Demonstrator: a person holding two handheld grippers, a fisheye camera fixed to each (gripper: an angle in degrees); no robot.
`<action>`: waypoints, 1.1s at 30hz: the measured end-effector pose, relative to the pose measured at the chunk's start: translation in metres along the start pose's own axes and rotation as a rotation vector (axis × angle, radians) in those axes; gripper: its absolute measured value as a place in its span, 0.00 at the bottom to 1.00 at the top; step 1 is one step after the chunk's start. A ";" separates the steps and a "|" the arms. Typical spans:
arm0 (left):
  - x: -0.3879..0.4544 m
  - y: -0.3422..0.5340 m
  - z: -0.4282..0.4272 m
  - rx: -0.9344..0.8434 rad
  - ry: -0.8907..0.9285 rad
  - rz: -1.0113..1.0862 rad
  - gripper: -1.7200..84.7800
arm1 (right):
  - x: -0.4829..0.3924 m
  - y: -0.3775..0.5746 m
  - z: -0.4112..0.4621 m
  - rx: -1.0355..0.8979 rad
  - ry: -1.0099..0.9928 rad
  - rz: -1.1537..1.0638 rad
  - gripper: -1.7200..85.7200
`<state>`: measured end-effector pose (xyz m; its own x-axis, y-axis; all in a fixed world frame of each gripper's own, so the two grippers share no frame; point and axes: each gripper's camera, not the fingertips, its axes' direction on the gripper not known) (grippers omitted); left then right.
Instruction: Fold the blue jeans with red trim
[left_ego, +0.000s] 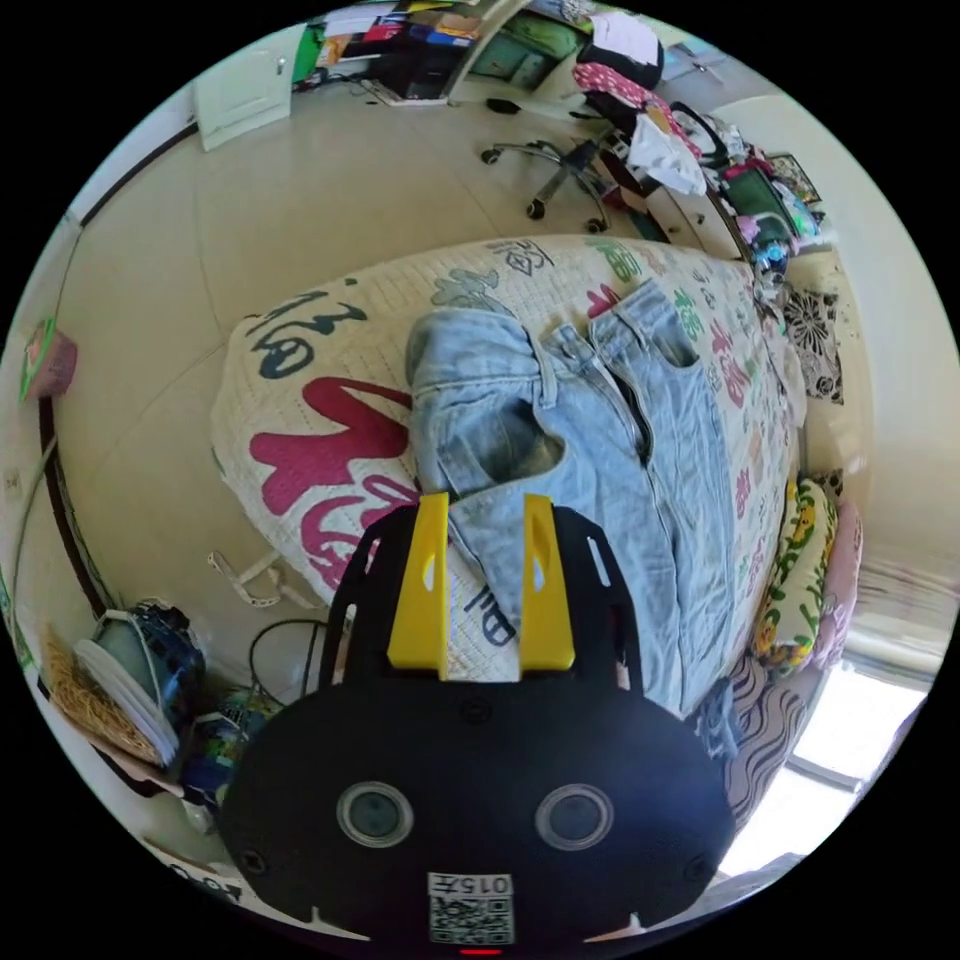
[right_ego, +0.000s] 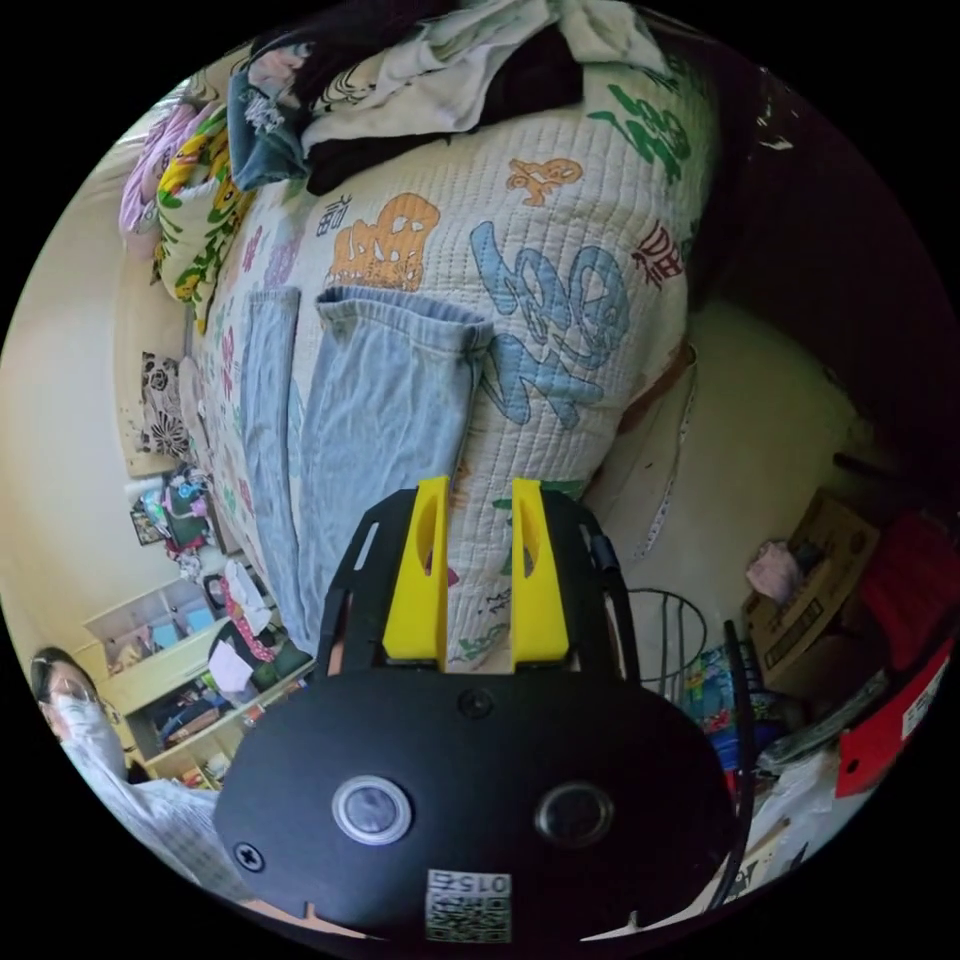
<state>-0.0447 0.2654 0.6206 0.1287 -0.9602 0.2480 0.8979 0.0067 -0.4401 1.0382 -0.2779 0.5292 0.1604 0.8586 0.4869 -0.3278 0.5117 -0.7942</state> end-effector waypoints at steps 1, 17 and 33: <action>-0.009 -0.004 -0.006 0.024 -0.002 -0.023 0.15 | 0.002 -0.003 -0.001 -0.010 -0.013 0.008 0.13; -0.073 -0.080 -0.045 -0.108 0.184 -0.036 0.16 | -0.012 -0.053 0.012 -0.129 -0.134 -0.005 0.09; -0.087 -0.100 -0.100 0.020 0.295 -0.033 0.17 | -0.080 -0.079 -0.016 -0.221 -0.035 -0.102 0.01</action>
<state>-0.1874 0.3204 0.5566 -0.0257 -0.9997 -0.0006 0.9082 -0.0231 -0.4179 1.0667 -0.3863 0.5474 0.1487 0.8026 0.5777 -0.0998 0.5934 -0.7987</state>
